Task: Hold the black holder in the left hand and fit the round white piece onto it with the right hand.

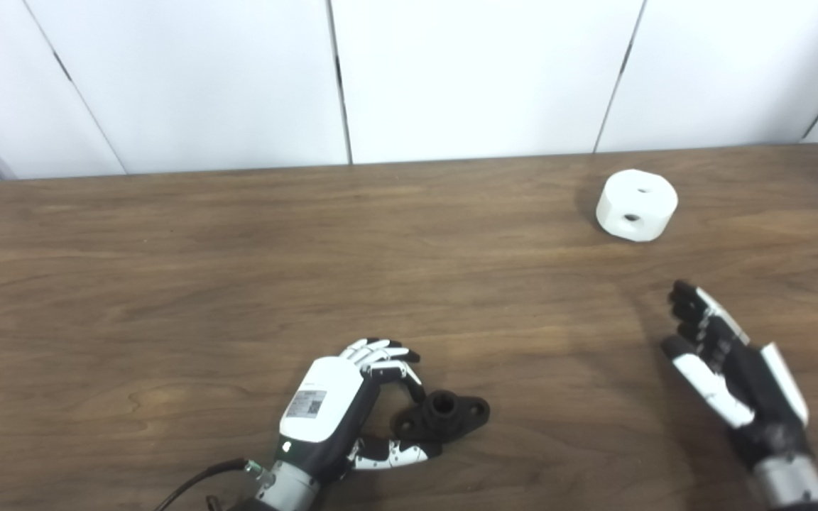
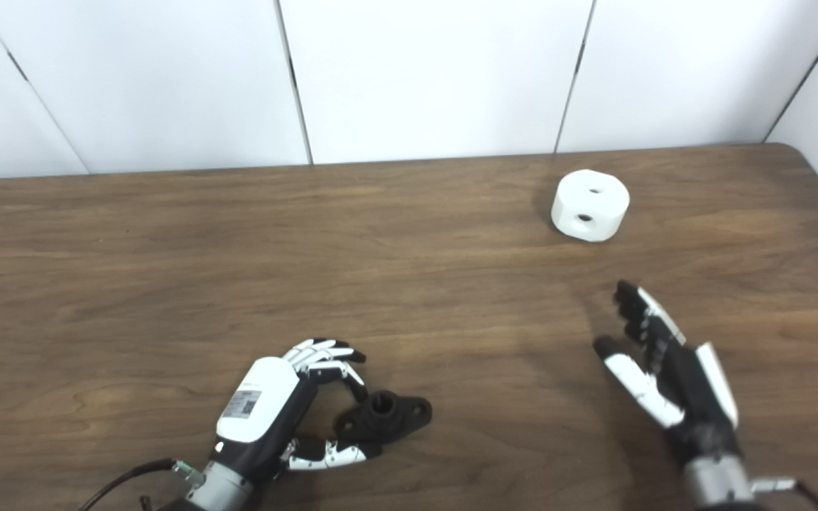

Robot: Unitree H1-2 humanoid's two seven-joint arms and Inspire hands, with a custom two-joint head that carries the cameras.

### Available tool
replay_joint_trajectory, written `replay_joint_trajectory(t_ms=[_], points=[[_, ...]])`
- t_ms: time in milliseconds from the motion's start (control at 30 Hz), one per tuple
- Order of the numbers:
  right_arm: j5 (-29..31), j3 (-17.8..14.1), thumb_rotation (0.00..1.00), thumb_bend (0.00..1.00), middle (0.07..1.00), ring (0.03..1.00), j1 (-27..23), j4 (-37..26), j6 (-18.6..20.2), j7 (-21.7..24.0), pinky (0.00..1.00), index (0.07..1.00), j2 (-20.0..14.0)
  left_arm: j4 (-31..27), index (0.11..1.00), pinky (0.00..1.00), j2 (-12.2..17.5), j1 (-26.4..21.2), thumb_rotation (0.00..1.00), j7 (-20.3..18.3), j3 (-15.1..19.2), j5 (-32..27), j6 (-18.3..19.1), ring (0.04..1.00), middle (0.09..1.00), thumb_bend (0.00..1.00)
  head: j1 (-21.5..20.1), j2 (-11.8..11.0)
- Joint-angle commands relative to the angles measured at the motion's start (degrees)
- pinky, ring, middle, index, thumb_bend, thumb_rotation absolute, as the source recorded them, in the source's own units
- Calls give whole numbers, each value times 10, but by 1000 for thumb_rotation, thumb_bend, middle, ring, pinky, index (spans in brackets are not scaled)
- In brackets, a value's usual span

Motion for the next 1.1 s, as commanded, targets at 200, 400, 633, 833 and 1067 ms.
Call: replay_joint_trajectory(t_ms=[200, 400, 633, 833, 1067], points=[[-67, -9, 263, 834, 909, 925, -114, 1, 41, 1, 918, 875, -66, 21, 488, 871, -1, 22, 46, -21, -13, 36, 9, 849, 780, 518, -8, -8], [-129, 5, 303, 897, 894, 891, -181, 38, 70, 3, 851, 870, -99, 23, 488, 854, 1, 22, 45, -27, -12, 37, 8, 840, 778, 517, -34, -21], [-164, 31, 304, 914, 917, 937, -264, 114, 77, 17, 934, 874, -135, 20, 487, 841, 7, 23, 44, -35, -8, 31, 8, 833, 772, 517, -53, -27], [-188, 60, 306, 913, 931, 962, -332, 195, 78, 22, 959, 862, -147, 21, 487, 827, 11, 24, 44, -33, -7, 28, 3, 824, 764, 518, -73, -31], [-210, 89, 293, 914, 925, 951, -379, 268, 66, 20, 912, 852, -155, 16, 487, 834, 14, 26, 43, -40, -6, 20, 4, 830, 765, 517, -87, -36]])
